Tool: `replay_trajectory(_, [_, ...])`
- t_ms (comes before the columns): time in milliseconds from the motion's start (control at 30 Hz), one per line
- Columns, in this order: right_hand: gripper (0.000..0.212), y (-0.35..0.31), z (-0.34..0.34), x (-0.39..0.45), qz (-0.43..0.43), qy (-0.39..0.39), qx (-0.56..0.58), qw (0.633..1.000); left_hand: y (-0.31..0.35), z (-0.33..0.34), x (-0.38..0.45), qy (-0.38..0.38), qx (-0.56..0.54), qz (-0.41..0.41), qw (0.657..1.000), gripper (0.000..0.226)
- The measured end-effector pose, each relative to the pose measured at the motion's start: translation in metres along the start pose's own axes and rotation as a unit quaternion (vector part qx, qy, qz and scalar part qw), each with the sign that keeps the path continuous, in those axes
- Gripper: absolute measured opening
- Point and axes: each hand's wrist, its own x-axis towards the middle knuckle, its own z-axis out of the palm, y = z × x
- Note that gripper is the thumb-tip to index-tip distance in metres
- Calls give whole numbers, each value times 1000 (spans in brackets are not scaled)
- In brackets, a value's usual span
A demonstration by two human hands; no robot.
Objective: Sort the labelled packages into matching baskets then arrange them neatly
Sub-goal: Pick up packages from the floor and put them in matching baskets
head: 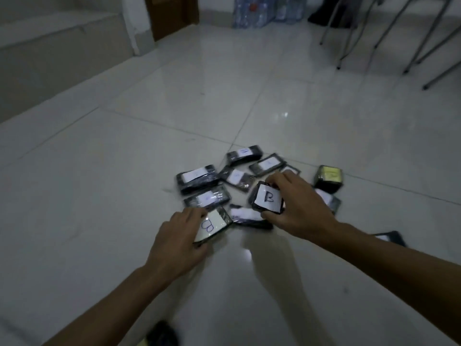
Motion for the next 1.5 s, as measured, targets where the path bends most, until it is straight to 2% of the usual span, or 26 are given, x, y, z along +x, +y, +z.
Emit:
replay_trajectory(100, [56, 55, -42, -43, 64, 40, 7, 997, 67, 1, 30, 4, -8, 80, 997, 58])
replay_trajectory(233, [62, 129, -95, -125, 163, 87, -6, 983, 173, 9, 63, -16, -11, 216, 976, 59])
replay_trajectory(400, [59, 214, -154, -232, 305, 174, -20, 936, 321, 27, 70, -75, 20, 440, 895, 61])
replay_trajectory(533, [58, 261, -186, -303, 396, 233, -20, 888, 427, 43, 55, -93, -18, 525, 846, 60])
replay_trajectory(733, [53, 321, -207, -393, 524, 244, -14, 816, 539, 77, 43, -126, -70, 576, 805, 58])
replay_trajectory(900, [48, 357, -197, -447, 629, 224, 22, 745, 593, 116, 30, -190, -25, 601, 776, 56])
replay_trajectory(967, [47, 370, -187, -455, 644, 220, 32, 732, 605, 130, 27, -200, 0, 606, 770, 58])
replay_trajectory(1100, [40, 386, -167, -457, 633, 216, 69, 740, 619, 147, 27, -231, 19, 604, 763, 57])
replay_trajectory(1233, [34, 380, -166, -462, 627, 258, 97, 729, 624, 158, 22, -245, 16, 594, 766, 59])
replay_trajectory(1333, [31, 361, -170, -470, 601, 267, 78, 749, 623, 165, 12, -243, 27, 584, 774, 66])
replay_trajectory(1500, [19, 325, -176, -460, 529, 296, 79, 791, 609, 154, 4, -177, 32, 570, 802, 68])
